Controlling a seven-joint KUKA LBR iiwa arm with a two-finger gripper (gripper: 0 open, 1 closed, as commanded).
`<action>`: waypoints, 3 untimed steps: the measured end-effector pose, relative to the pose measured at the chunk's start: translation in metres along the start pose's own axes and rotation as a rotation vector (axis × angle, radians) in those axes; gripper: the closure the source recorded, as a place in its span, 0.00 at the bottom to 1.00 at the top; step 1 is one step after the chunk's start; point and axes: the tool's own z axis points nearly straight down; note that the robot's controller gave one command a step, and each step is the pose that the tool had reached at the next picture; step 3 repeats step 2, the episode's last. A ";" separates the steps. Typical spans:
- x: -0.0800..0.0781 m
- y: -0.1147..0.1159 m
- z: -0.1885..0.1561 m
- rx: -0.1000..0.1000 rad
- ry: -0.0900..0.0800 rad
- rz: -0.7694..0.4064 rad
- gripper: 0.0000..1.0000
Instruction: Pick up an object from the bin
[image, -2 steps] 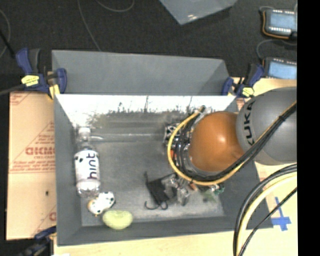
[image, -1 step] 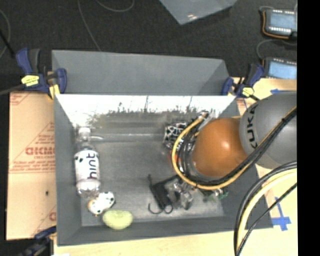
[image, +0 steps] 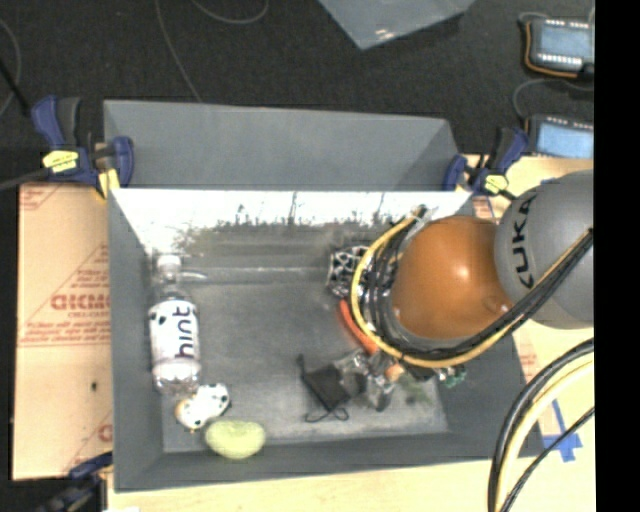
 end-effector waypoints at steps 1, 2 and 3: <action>0.003 0.006 -0.062 0.003 -0.007 0.009 1.00; 0.000 0.008 -0.123 0.002 -0.004 -0.022 1.00; 0.000 0.008 -0.123 0.002 -0.004 -0.022 1.00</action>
Offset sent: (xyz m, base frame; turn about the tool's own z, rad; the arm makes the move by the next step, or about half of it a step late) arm -0.0024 0.0102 0.1896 -0.0712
